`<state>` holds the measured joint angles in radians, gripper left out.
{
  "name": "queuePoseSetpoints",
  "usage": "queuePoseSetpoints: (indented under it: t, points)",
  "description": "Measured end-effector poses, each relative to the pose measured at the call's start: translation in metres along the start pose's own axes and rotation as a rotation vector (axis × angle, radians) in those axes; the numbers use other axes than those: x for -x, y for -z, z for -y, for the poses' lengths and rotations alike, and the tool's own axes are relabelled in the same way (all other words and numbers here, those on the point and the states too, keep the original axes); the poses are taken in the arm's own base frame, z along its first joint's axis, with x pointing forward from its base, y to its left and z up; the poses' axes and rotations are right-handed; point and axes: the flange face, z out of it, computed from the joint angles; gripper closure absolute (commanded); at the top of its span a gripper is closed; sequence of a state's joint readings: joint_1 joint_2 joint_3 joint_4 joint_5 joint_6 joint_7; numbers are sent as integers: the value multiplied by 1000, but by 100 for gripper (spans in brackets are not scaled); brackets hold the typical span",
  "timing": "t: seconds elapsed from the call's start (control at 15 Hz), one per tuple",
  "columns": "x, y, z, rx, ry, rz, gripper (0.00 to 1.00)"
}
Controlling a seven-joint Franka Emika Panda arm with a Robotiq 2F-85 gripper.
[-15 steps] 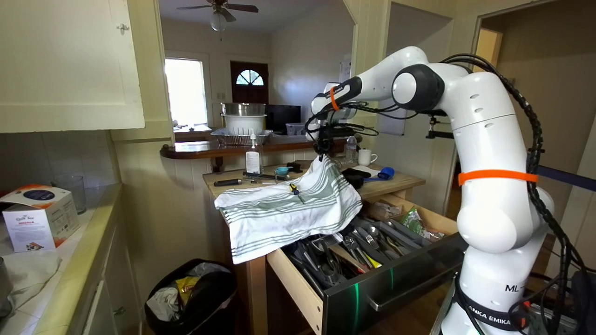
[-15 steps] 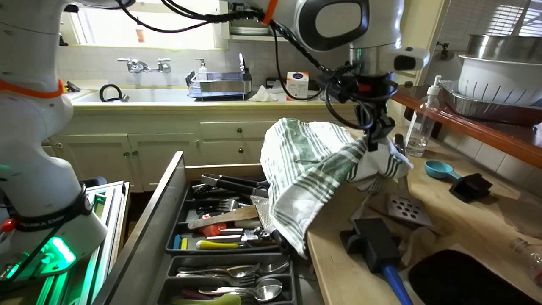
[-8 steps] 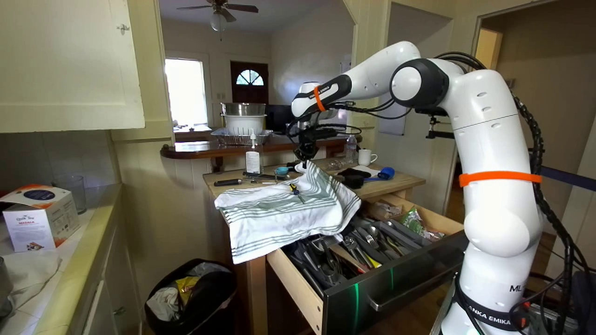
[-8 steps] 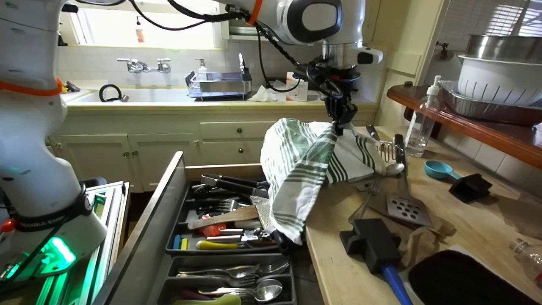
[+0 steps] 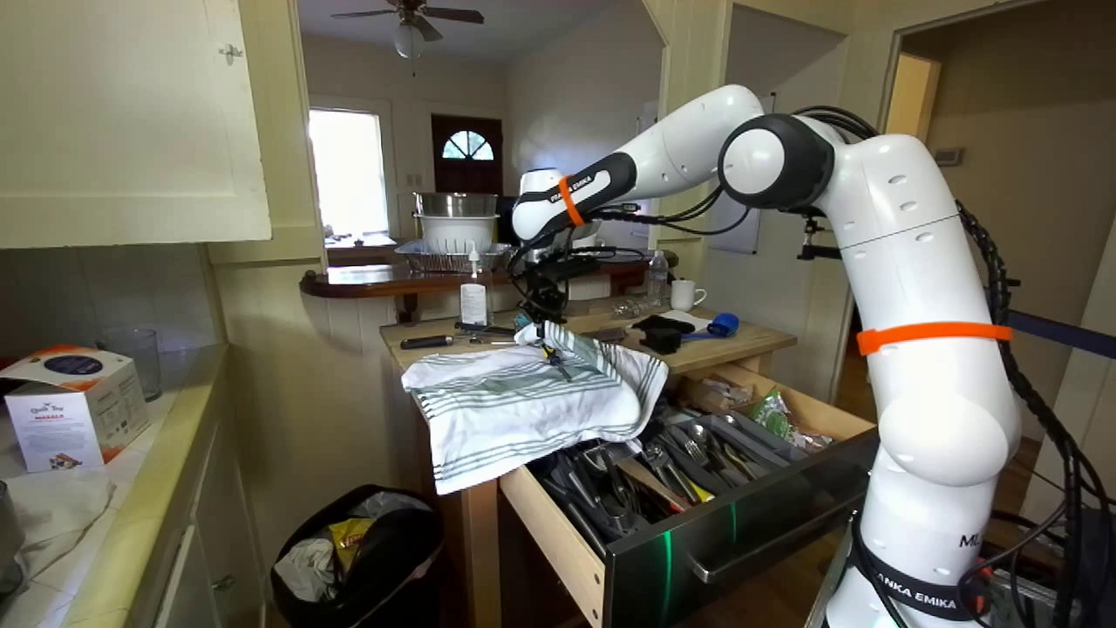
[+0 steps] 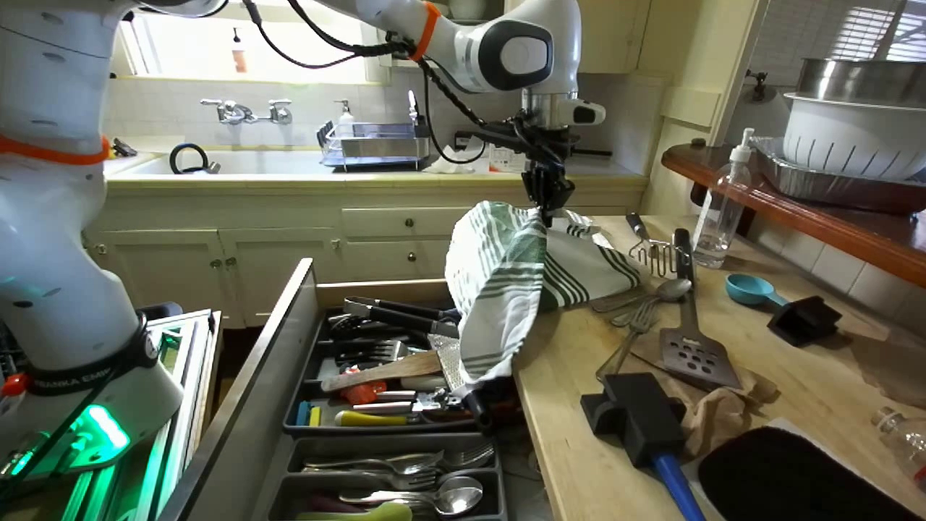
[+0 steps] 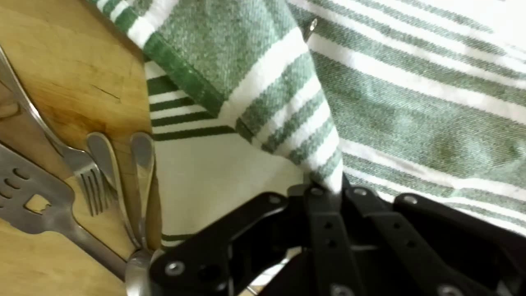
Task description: Fold the cloth
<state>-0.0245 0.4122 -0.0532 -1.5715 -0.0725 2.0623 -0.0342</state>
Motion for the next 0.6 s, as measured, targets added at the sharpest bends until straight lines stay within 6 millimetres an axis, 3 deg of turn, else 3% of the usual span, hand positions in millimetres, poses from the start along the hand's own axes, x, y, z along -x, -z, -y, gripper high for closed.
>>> queuePoseSetpoints:
  t: [0.27, 0.4, 0.6]
  points:
    - [-2, -16, 25, 5, 45, 22, 99]
    - [-3, -28, 32, 8, 59, 39, 68]
    - [-3, -45, 37, 28, 59, 67, 47]
